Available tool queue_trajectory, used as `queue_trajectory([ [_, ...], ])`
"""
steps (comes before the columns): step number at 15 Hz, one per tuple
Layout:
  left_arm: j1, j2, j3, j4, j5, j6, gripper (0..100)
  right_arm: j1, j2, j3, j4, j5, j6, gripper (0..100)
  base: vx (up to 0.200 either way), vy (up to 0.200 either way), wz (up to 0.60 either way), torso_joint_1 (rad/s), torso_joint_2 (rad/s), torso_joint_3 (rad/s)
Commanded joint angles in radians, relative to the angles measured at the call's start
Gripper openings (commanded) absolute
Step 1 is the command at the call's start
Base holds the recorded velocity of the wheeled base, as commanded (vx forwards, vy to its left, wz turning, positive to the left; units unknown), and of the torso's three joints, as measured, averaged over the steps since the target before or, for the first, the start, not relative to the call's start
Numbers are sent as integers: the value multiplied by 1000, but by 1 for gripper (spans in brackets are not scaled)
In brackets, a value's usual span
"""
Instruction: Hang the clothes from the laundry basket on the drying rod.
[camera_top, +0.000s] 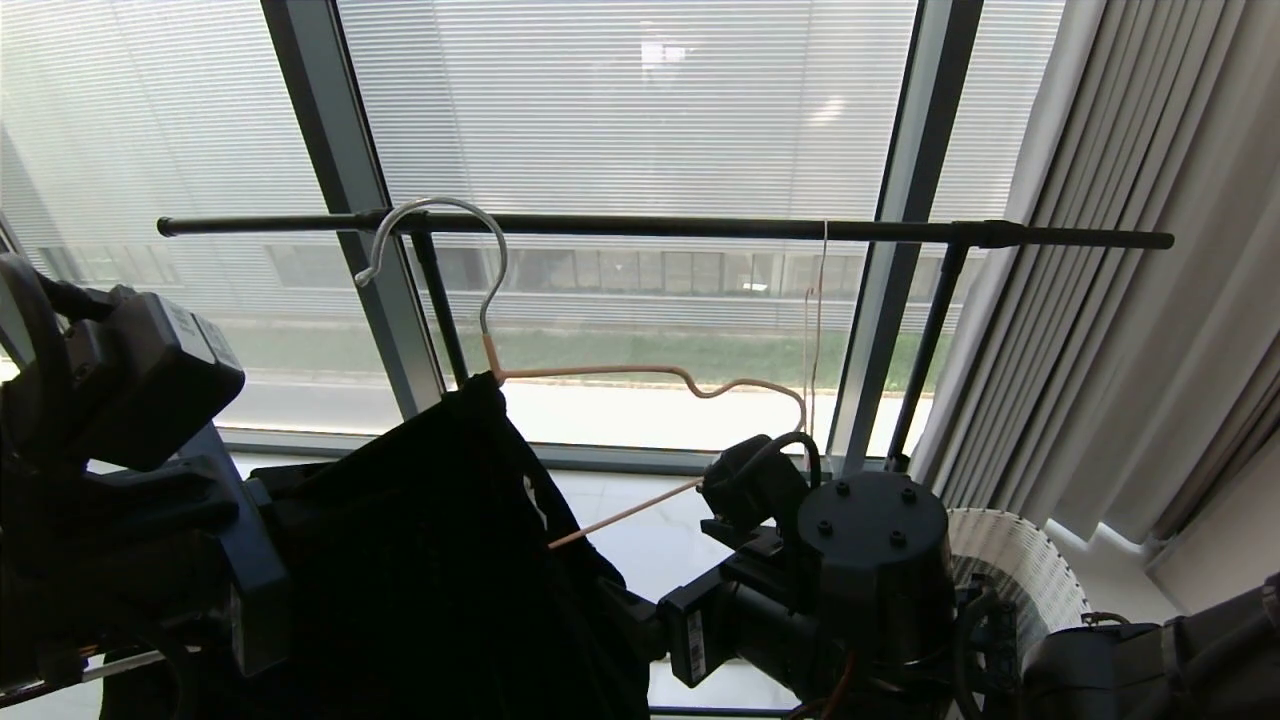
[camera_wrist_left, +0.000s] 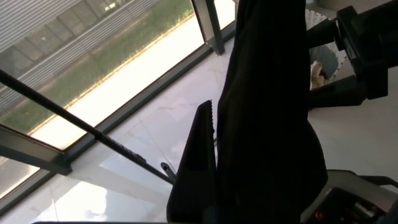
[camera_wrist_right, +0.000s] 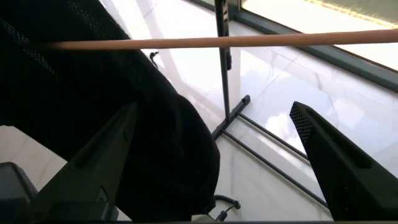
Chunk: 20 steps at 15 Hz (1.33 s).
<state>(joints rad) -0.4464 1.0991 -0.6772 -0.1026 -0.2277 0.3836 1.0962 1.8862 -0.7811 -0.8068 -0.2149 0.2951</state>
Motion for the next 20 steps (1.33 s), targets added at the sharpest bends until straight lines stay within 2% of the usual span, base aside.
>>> queue_trajectory([
  [1,-21,-2,-4,0,1,0,0,1,30,-1,-22,-1,-4,100,0,0,0,0,0,0],
  [3,-57,-4,-5,0,5,0,0,1,45,-4,-25,-8,-4,100,0,0,0,0,0,0],
  [8,-57,-1,-13,0,21,-12,0,-15,97,2,-23,-124,-16,100,0,0,0,0,0,0],
  [11,-57,-5,-16,0,57,-88,0,-90,97,19,-23,-147,-85,100,0,0,0,0,0,0],
  [17,-35,-25,2,0,74,-86,0,-242,50,83,-23,-162,-160,100,0,0,0,0,0,0],
  [18,-35,-25,2,0,74,-86,0,-242,50,83,-23,-162,-160,100,0,0,0,0,0,0],
  [19,-34,-38,21,1,74,-80,0,-317,19,83,-25,-162,-186,100,0,0,0,0,0,0],
  [20,-34,-41,31,1,74,-75,0,-349,10,83,-23,-162,-208,100,0,0,0,0,0,0],
])
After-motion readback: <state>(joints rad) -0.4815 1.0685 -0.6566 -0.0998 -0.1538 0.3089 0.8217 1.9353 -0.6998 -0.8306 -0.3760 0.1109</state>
